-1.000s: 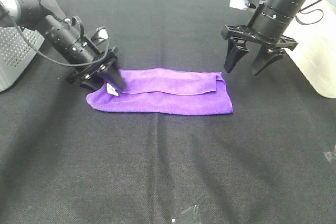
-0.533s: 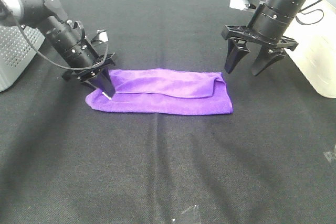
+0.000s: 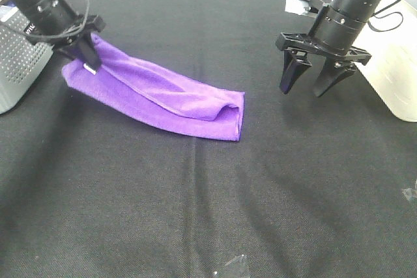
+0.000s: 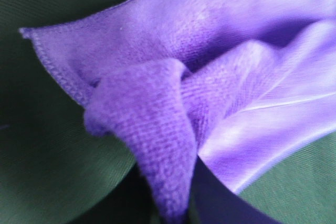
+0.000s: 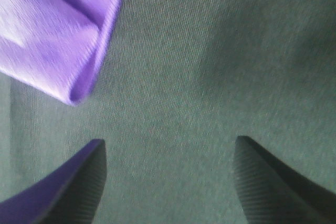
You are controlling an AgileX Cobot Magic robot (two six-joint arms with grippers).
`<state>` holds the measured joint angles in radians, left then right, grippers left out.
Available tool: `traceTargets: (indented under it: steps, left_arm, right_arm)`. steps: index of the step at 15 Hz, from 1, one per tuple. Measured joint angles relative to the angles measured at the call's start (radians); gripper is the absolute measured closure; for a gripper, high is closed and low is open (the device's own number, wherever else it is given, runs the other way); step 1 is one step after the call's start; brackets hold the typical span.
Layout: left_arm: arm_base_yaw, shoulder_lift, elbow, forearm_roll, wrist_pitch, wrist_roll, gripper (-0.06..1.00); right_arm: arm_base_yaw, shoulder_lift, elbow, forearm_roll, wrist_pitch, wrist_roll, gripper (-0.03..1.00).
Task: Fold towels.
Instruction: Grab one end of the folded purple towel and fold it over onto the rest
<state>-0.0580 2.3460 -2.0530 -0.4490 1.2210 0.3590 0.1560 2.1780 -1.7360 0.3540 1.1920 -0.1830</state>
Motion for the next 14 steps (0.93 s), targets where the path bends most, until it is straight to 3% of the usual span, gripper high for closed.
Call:
traceTargets:
  steps: [6,14]
  left_arm:
    - [-0.145,0.024,-0.034,0.0,0.002,0.041,0.91]
    - [-0.339,0.208,-0.256,-0.056,0.001,-0.046,0.91]
  right_arm:
    - [0.0,-0.004,0.0,0.0,0.02,0.0,0.3]
    - [0.0,-0.124,0.0,-0.005,0.021,0.0,0.3]
